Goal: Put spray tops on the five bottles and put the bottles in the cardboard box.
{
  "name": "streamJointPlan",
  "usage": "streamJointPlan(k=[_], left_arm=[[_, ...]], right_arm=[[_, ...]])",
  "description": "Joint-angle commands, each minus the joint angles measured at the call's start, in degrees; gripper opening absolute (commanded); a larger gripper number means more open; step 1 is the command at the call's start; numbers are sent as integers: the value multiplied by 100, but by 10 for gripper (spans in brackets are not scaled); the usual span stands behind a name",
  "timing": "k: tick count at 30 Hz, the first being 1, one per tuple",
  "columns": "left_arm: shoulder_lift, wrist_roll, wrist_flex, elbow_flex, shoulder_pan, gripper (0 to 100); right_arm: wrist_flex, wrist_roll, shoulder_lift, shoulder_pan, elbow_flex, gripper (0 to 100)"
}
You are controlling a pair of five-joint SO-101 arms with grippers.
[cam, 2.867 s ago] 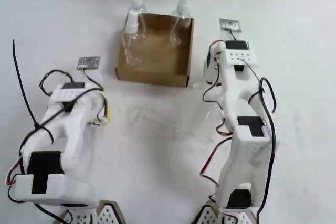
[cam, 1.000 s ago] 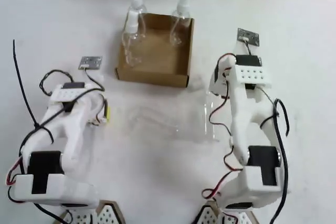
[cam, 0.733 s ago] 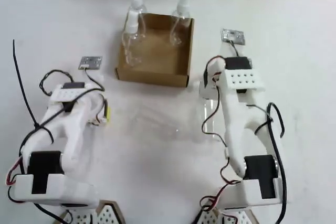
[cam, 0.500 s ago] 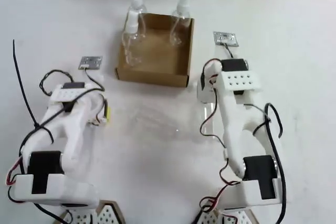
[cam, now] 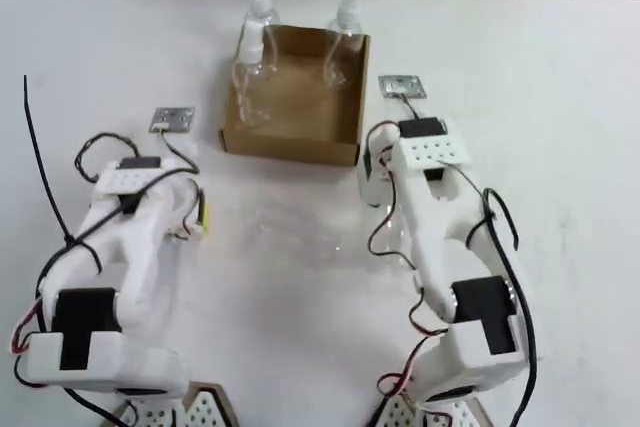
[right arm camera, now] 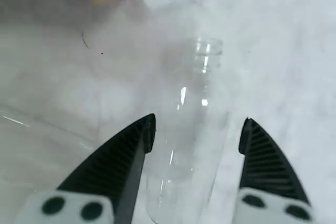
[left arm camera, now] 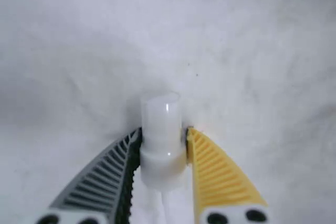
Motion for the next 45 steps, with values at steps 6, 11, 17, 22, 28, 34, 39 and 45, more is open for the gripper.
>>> streamJointPlan(k=[6,11,17,22,28,34,39,45], left_arm=[[-4,-53,-79,-220,-92,20],[-4,-53,-70,-220,-92,20],[-4,-53,-70,-220,-154,20],[-4,-53,-70,-220,-171,20],[-4,-53,-70,-220,-171,20],[-4,-53,-70,-220,-171,20],[-4,-53,-62,-220,-171,20],[-4,-53,-62,-220,-171,20]], right_arm=[[-189,26,13,4,-18,233],[-189,26,154,-4,-18,233],[-418,26,629,13,-114,233],[-435,26,611,13,-132,231],[-444,26,664,13,-290,234],[-453,26,673,-40,-290,256],[-462,35,673,-22,-281,307],[-593,70,673,-4,-290,289]])
